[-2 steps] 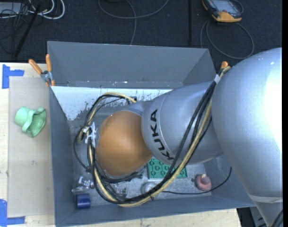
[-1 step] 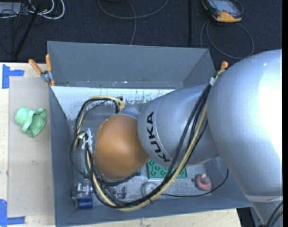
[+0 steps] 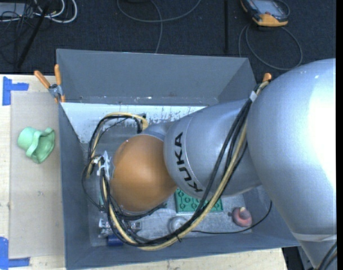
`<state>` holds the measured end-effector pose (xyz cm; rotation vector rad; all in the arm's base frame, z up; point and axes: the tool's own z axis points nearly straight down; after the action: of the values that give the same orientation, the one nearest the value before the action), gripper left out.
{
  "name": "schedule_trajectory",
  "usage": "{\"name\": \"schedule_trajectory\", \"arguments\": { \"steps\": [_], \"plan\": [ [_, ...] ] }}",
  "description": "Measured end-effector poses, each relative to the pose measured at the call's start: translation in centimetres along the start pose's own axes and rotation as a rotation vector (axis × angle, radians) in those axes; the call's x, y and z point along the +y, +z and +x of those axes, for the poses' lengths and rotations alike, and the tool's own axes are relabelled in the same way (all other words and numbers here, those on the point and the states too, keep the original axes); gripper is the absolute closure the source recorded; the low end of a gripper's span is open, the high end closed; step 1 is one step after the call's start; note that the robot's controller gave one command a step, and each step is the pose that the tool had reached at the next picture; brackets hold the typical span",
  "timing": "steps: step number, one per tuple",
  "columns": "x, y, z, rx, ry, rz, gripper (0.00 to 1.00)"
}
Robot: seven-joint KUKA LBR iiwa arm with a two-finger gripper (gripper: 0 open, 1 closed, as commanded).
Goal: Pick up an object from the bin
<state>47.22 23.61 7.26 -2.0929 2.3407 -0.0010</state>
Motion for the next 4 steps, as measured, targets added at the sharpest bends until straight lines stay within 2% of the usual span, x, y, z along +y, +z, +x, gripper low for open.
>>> {"name": "schedule_trajectory", "arguments": {
  "steps": [1, 2, 3, 4],
  "plan": [
    [-0.3, -11.9, -0.6, -0.003, -0.244, 0.002, 1.0],
    [-0.5, -16.3, -0.9, -0.003, -0.24, 0.001, 1.0],
    [-2.5, -16.1, -0.7, -0.002, -0.708, -0.004, 1.0],
    [-2.4, -16.1, -0.6, -0.003, -0.704, -0.005, 0.0]
  ]
}}
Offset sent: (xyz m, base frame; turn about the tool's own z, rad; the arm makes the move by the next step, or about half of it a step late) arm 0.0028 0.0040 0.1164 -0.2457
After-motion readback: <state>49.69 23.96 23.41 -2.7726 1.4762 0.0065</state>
